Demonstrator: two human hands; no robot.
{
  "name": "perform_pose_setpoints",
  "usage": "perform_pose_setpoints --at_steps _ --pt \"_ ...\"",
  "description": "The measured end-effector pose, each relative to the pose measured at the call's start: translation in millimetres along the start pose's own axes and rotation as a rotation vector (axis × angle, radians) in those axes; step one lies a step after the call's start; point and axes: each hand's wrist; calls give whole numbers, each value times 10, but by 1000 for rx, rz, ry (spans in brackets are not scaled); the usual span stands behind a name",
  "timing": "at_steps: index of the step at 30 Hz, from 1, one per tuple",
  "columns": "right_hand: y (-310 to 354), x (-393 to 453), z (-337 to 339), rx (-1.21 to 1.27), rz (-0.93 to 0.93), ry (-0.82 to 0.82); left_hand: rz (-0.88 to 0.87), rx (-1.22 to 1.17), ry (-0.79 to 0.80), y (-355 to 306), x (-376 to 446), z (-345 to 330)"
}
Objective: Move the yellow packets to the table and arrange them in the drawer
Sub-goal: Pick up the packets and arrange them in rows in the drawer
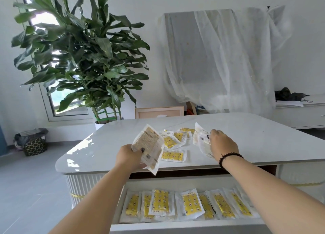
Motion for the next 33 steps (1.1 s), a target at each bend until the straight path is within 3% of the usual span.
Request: perform_pose_setpoints --at_steps 6,10,14,18,20,24,28,33 --pt "126 -23 174 133 3 -81 -27 -125 85 -165 -215 -62" --pt "198 -130 326 313 45 -46 -66 -193 122 -248 -307 -125" --pt "200 -293 451 396 246 122 -91 -222 148 -290 -385 -178" --pt "58 -489 483 215 523 229 -152 -182 156 -325 -439 -185" --pt "-23 -577 499 139 614 193 -271 -60 164 -320 -470 -158" --pt "-155 -677 566 160 655 81 -726 374 244 -271 -519 -87" --pt "-221 -739 498 180 792 -248 -737 362 354 -199 -615 -134" --pt "-165 -857 398 182 806 -451 -638 234 378 -203 -675 -160"
Point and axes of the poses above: each hand's wrist, its own x-axis towards the middle knuckle, its own z-axis out of the back of the hand, y = z × x, and after that the axes turned 13 degrees about -x, right-handed
